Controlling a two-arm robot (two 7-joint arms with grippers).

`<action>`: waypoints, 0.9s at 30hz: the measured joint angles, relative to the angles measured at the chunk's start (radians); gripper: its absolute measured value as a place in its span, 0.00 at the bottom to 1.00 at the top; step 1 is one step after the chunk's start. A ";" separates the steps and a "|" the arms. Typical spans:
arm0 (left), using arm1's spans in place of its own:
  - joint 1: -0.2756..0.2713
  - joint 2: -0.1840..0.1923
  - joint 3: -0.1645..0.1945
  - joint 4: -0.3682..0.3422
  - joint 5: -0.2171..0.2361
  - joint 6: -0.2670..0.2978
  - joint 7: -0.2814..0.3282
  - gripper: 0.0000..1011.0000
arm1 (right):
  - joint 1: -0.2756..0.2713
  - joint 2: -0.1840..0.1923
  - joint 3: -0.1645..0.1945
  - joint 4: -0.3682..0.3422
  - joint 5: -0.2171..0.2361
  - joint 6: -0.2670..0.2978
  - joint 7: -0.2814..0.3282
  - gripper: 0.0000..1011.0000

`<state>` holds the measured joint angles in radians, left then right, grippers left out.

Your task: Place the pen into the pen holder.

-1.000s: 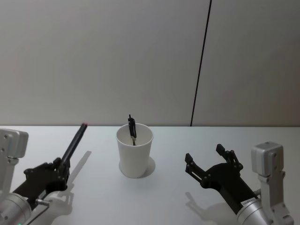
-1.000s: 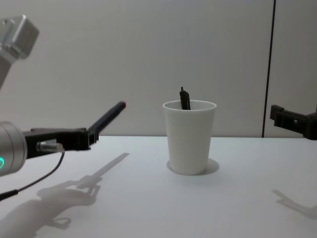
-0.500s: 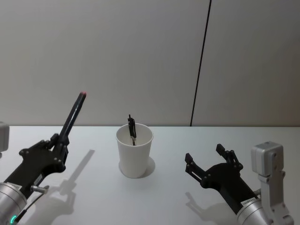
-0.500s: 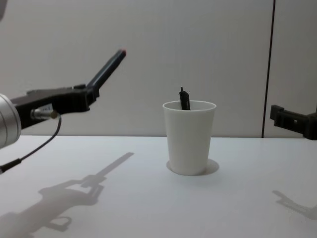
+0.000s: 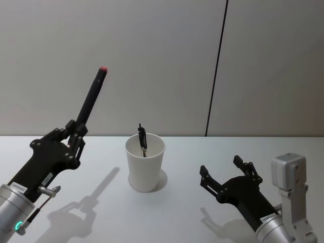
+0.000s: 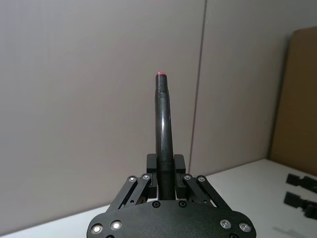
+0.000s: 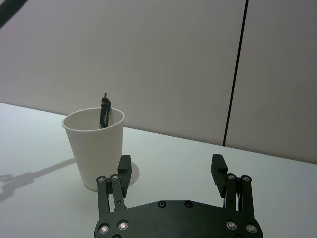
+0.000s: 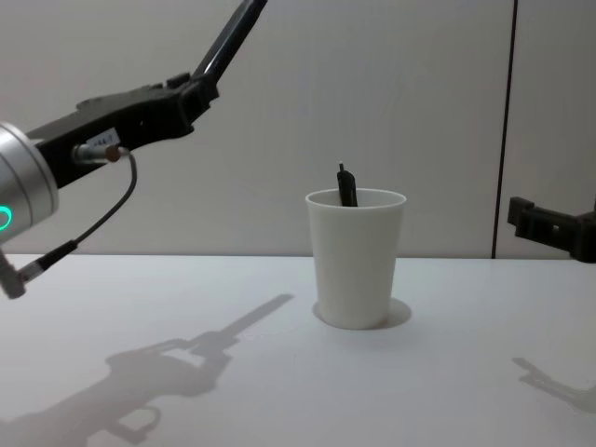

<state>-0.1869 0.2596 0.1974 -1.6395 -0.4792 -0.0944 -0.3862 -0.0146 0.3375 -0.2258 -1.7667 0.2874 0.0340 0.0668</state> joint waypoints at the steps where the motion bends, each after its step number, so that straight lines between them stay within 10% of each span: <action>1: -0.004 -0.001 0.001 0.004 -0.007 -0.007 -0.011 0.20 | 0.000 0.000 0.000 0.000 0.000 0.000 0.000 0.99; 27: -0.146 -0.039 0.095 0.199 -0.237 -0.107 -0.376 0.20 | 0.000 0.000 0.000 0.000 0.000 0.000 0.000 0.99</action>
<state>-0.3325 0.2205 0.2922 -1.4405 -0.7164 -0.2012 -0.7625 -0.0146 0.3375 -0.2258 -1.7667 0.2874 0.0341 0.0668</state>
